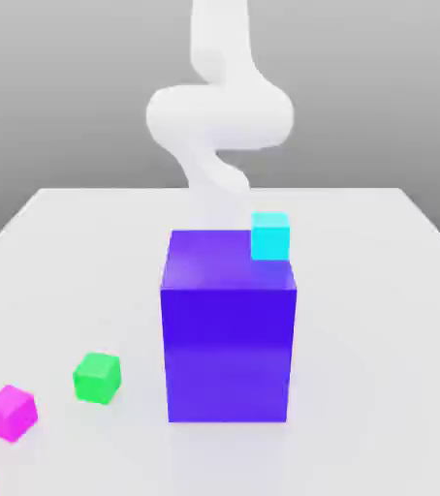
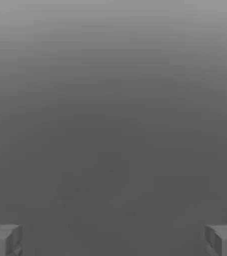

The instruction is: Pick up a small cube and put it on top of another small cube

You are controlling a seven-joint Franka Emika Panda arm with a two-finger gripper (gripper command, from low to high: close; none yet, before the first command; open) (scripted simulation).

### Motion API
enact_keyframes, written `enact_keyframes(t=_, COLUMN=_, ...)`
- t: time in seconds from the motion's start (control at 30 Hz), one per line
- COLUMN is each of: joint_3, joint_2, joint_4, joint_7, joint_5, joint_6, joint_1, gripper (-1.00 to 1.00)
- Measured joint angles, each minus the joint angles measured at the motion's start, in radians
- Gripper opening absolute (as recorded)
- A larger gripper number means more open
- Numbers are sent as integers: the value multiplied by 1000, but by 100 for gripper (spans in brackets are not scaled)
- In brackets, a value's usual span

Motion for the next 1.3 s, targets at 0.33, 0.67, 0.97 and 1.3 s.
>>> enact_keyframes(t=0.33, joint_3=-180, joint_2=366, joint_4=-55, joint_7=-128, joint_5=80, joint_6=140, joint_1=-25, gripper=0)
enact_keyframes(t=0.67, joint_3=-300, joint_2=732, joint_4=-108, joint_7=-284, joint_5=200, joint_6=275, joint_1=-127, gripper=0)
enact_keyframes(t=0.97, joint_3=-289, joint_2=1054, joint_4=-130, joint_7=-401, joint_5=292, joint_6=425, joint_1=-256, gripper=0)
enact_keyframes(t=1.3, joint_3=-210, joint_2=1161, joint_4=-105, joint_7=-456, joint_5=362, joint_6=503, joint_1=-322, gripper=-100)
